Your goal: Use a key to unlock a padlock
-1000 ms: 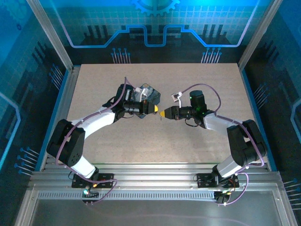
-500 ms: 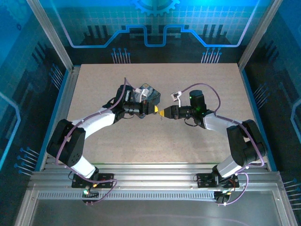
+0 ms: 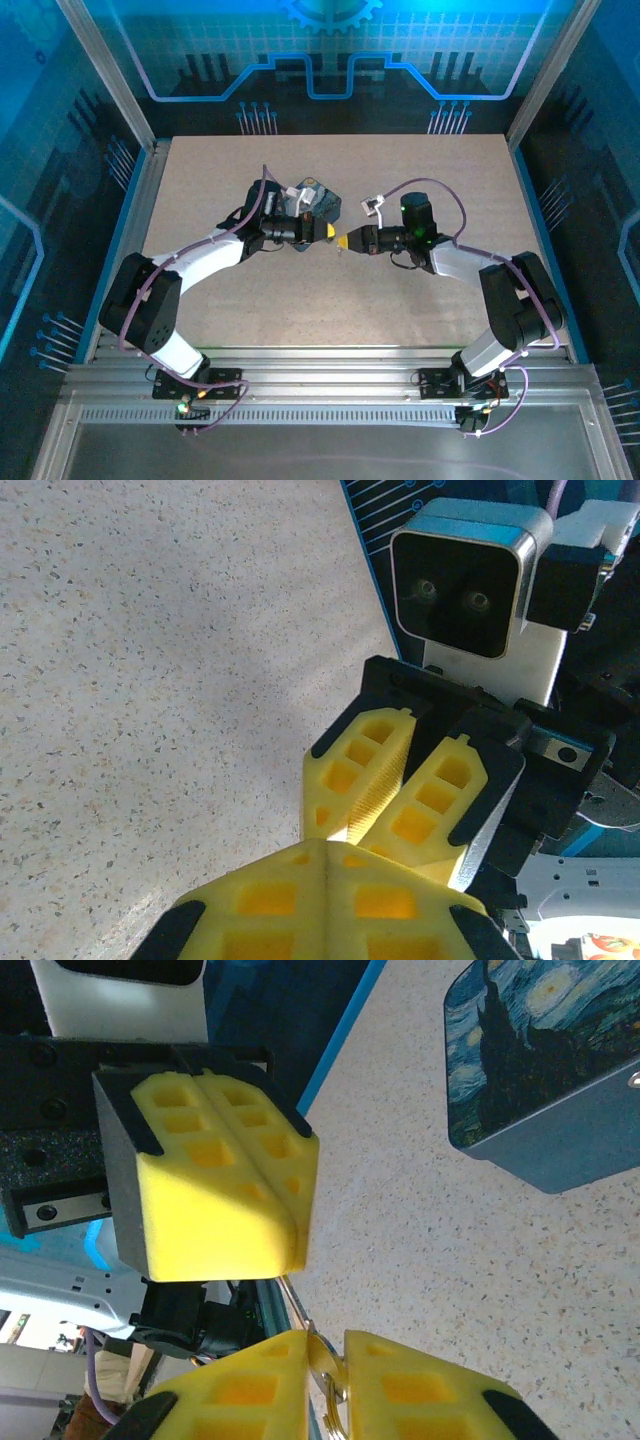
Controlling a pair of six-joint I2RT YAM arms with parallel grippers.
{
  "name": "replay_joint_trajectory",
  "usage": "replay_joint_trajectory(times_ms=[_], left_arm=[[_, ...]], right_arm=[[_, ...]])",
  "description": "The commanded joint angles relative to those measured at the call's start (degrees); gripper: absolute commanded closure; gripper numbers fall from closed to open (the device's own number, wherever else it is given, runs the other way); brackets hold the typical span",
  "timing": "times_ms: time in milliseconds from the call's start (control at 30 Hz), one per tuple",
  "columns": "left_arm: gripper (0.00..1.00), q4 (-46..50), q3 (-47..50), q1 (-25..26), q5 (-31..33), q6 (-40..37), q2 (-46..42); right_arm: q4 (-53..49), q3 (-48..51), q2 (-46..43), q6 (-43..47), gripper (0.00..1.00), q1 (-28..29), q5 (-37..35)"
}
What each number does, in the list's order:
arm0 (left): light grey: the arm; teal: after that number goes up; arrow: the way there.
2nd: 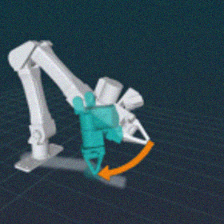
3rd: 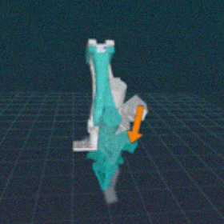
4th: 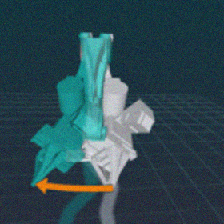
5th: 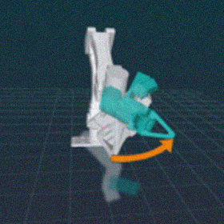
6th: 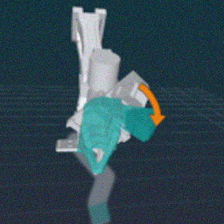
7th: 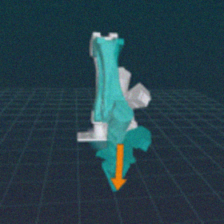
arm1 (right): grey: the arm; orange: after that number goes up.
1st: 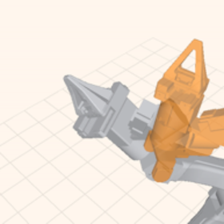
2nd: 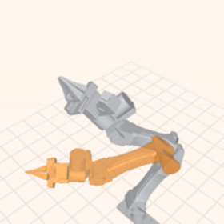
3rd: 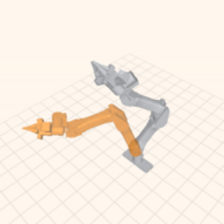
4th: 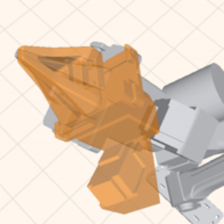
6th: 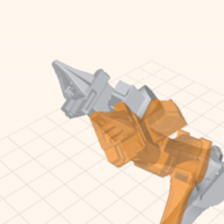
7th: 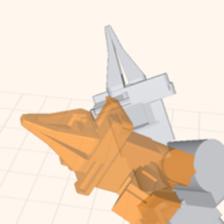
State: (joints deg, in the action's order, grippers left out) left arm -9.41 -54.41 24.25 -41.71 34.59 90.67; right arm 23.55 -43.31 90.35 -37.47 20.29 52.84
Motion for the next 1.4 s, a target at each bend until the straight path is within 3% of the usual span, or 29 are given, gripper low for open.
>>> replay_joint_trajectory(times_ms=[0,200,400,433,500,533,733,1067,1367], left_arm=[[1.0,-2.18,0.87,-0.58,-1.49,0.66,-1.55],[1.0,-2.65,1.3,-0.76,-1.35,0.92,-1.55],[1.0,-2.28,1.58,-1.08,-0.25,1.0,-1.39],[0.96,-2.05,1.56,-1.28,0.08,0.99,-1.35],[0.74,-1.52,1.55,-1.55,0.91,0.94,-1.29],[0.68,-1.34,1.58,-1.79,1.3,0.88,-1.41],[0.49,2.99,0.6,-2.47,4.47,-0.37,-2.6],[0.5,5.72,-0.89,0.05,-0.49,-4.28,-1.69],[0.56,6.6,-1.97,1.15,-0.54,-5.36,-0.19]], right_arm=[[3.75,0.81,0.69,-0.97,0.88,0.54,1.52],[10.82,2.36,1.78,-4.72,1.0,0.59,3.06],[14.42,3.54,1.93,-7.12,1.0,0.54,2.67],[14.28,3.64,1.93,-7.16,1.0,0.54,2.32],[13.19,3.78,1.68,-6.63,1.0,0.43,1.32],[11.56,3.67,1.47,-5.69,1.0,0.44,0.66],[5.99,3.42,0.73,-2.24,1.0,0.06,-0.88],[4.64,1.59,0.71,-1.99,1.0,0.53,0.24],[3.84,0.99,0.7,-1.87,1.0,1.25,1.12]])
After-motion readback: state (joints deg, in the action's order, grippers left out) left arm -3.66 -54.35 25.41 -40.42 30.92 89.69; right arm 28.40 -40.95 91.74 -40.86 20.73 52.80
